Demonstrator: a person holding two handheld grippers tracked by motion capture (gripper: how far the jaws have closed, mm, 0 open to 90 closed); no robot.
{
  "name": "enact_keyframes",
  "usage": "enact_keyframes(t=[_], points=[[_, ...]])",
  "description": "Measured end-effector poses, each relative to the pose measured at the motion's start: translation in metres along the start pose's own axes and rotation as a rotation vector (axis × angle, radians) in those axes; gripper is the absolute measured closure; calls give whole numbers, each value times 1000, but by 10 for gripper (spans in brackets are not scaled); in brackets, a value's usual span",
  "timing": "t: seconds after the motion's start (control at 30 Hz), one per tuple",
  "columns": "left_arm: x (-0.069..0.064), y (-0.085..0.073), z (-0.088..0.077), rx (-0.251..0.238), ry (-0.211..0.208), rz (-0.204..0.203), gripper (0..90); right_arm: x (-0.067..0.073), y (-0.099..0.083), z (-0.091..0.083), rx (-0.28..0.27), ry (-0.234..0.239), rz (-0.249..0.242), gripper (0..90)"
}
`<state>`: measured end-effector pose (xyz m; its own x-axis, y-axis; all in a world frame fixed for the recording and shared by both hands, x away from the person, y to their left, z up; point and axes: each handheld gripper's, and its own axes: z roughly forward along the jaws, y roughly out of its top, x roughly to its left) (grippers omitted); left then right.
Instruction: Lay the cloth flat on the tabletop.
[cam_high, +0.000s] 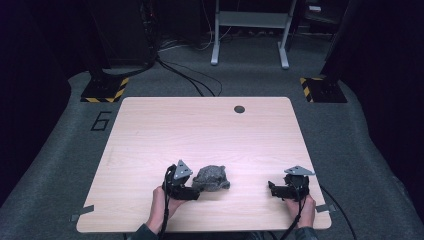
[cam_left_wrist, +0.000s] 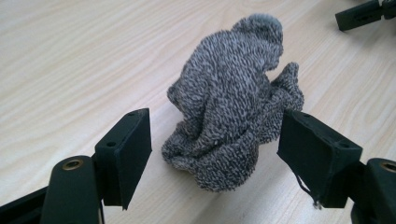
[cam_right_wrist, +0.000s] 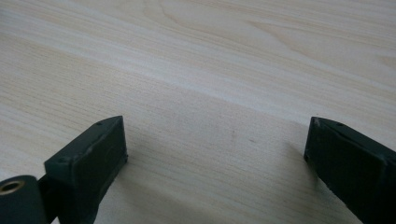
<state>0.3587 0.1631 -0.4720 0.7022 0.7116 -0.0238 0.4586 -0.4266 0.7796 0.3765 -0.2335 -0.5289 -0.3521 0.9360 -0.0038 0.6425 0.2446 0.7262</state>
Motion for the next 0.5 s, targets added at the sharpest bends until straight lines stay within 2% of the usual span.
enact_keyframes(t=[0.1,0.13,0.17,0.2,0.23,0.27,0.33,0.37,0.47,0.5], points=[[1,4,-4,-6,5,10,257,0,0,-1,-2,4,-7,93],[2,5,-5,-2,9,17,266,3,1,-2,-10,14,2,146],[2,6,-5,-5,13,17,266,3,1,-2,-10,14,2,146],[2,7,-5,-2,12,21,270,7,2,-4,-18,34,17,146],[1,8,-4,-6,18,20,272,17,7,-9,-63,73,19,161],[1,10,-4,4,13,33,272,17,7,-9,-63,73,19,161],[-2,12,-1,4,8,33,275,32,16,-13,-73,112,-3,179],[-3,14,0,8,12,46,276,40,21,-14,-76,132,-13,192],[-7,19,3,7,15,71,296,62,38,-15,-81,187,-65,255],[-8,21,6,3,5,69,325,76,47,-13,-83,218,-101,317]])
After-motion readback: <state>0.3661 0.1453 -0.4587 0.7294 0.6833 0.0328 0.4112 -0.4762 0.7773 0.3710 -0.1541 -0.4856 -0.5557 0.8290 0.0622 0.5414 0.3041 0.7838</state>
